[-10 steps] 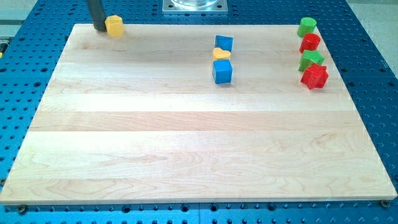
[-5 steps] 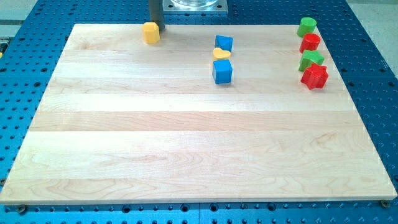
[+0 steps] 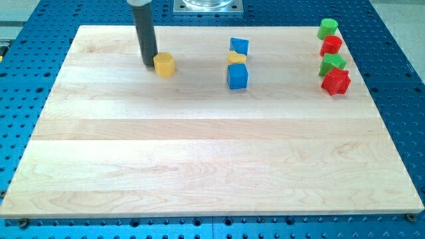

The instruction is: Place the hexagon bottom left side of the cube

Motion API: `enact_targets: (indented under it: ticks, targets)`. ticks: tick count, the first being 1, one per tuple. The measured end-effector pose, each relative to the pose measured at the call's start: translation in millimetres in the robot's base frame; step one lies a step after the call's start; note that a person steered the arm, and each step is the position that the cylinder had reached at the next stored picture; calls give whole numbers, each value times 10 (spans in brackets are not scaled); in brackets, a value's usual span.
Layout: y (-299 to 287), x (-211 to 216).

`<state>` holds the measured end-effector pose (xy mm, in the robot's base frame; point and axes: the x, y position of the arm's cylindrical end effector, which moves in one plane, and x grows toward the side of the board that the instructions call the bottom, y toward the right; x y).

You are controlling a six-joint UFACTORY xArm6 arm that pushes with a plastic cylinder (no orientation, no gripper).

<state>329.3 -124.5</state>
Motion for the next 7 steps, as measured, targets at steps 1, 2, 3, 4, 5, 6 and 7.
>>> enact_targets:
  ticks: [1,2,3,4,5,6,7]
  targets:
    - [14,479]
    - [58,456]
    - [58,-10]
    - [58,-484]
    - [57,-579]
    - [230,-523]
    - [324,49]
